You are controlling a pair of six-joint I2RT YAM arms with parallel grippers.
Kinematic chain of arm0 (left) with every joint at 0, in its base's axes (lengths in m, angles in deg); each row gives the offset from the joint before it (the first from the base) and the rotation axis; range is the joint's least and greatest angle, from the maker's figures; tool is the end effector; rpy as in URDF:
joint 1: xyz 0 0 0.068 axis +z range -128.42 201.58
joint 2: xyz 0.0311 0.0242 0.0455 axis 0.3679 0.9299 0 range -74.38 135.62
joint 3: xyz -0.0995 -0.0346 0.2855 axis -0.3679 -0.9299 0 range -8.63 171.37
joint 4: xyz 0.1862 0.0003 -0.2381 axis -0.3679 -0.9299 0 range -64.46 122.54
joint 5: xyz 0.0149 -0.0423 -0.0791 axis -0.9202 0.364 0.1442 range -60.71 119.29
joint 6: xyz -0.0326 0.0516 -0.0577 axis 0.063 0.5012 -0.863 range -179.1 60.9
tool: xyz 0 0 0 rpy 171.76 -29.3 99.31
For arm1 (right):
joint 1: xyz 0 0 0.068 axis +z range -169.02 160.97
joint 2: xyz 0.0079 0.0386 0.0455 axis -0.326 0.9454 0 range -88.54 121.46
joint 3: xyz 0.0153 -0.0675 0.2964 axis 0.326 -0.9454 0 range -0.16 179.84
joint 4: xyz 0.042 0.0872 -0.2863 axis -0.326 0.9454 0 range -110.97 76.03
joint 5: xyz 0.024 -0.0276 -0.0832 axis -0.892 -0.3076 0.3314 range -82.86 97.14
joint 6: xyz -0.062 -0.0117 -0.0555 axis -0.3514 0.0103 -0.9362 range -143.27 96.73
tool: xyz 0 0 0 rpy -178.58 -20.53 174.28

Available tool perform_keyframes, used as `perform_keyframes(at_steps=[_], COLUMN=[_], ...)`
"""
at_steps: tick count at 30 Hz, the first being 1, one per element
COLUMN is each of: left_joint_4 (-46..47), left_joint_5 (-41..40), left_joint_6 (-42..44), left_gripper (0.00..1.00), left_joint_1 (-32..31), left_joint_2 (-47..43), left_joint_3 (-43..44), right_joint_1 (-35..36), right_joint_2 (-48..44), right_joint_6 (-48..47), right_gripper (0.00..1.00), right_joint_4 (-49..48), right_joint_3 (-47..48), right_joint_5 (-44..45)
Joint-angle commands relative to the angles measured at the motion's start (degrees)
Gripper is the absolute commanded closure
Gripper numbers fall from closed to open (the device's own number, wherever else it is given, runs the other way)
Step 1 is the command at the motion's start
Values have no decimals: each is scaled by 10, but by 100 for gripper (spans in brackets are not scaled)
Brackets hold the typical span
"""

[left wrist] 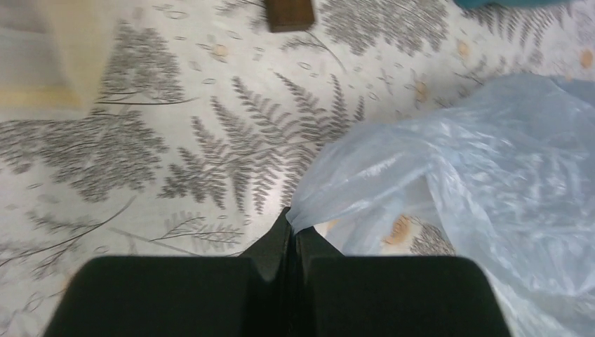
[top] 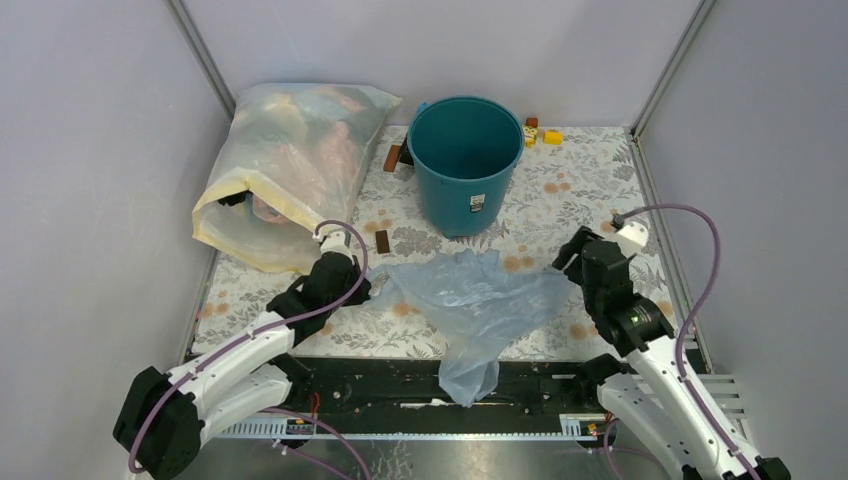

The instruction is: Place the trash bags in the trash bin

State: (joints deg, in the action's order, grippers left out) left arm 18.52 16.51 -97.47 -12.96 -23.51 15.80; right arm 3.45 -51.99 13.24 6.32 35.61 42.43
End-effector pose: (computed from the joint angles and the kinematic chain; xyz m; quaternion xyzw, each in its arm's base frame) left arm 0.1976 -0.1162 0.1743 -0.0768 0.9003 -0.1661 0.3950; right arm 0.1910 0.0329 0.2831 0.2546 0.7920 0.0151 0.5547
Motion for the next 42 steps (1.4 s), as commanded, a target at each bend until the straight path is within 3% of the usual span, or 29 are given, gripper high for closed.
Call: perform_keyframes(at_steps=[1,4,9,15,22,26,33,38,42], left_joint_4=[92,99,109,113,114,116,121,125,122], left_joint_5=[108,119,122,125,120,119,124,123,109], left_joint_6=[52,65,76,78,79,79,80,80,75], left_gripper=[100,100,100,100,100,100,100,100,100], left_joint_1=[2,2,2,2,2,2,2,2,2], left_joint_2=[17,30,29,31,34,36,33,29,28], left_joint_3=[-13,-15,-22,-25,-25,-27,-31,-34,-35], right_joint_1=[-1,-1,-1,-1,-1,-1,-1,-1,-1], right_joint_2=[-6,56,196,242,207,197,234,253,260], right_joint_6=[-155,-171,-194,-188,-179,-173,-180,-176,-164], right_gripper=[27,32,41,55,43,52,57,96,100], right_joint_4=[-138,-159,-175,-195,-183,-188,-188,-178,-152], right_joint_3=[-5,22,79,80,42,20,20,35,79], right_joint_5=[-285,-390,-484,-526,-479,-450,-473,-428,-273])
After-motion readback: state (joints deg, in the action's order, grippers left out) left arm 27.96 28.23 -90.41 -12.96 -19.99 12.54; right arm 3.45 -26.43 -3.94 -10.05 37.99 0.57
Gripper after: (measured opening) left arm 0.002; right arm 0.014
